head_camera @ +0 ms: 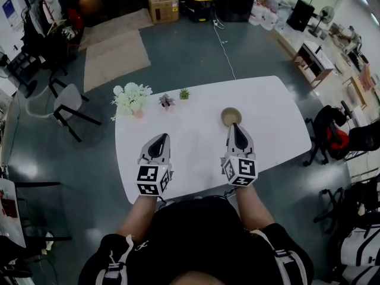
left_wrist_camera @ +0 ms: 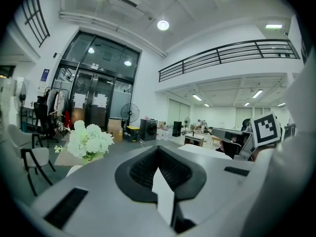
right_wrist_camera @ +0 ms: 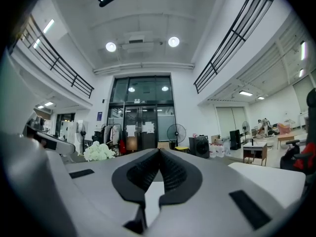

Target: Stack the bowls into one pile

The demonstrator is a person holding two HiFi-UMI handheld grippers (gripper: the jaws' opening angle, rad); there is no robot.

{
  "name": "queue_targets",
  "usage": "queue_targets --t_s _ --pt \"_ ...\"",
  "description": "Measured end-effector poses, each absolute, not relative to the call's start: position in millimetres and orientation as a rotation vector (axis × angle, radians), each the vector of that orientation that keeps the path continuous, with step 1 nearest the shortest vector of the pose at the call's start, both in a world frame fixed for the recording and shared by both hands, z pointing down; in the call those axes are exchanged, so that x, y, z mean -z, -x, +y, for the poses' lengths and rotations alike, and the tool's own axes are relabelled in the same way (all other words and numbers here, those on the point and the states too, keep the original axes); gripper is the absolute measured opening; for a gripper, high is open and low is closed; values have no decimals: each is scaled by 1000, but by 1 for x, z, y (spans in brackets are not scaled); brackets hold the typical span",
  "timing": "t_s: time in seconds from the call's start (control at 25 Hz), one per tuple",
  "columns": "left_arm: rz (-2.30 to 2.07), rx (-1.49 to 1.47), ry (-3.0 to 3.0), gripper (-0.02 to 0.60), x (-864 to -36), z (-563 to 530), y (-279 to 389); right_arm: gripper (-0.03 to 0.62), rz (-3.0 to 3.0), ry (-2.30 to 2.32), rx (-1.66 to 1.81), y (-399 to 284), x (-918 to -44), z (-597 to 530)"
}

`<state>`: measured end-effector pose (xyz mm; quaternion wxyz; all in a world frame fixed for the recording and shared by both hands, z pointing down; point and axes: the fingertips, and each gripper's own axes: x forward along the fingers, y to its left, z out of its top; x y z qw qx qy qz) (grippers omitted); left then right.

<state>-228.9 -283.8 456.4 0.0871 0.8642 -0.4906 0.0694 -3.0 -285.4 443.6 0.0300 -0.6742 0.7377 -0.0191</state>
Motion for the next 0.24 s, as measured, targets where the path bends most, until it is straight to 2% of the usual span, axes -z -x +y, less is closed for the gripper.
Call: queue_targets --t_s 0.24 --pt "-1464 -201 -2570 14 -455 -274 241 15 2294 2063 71 20 -444 -277"
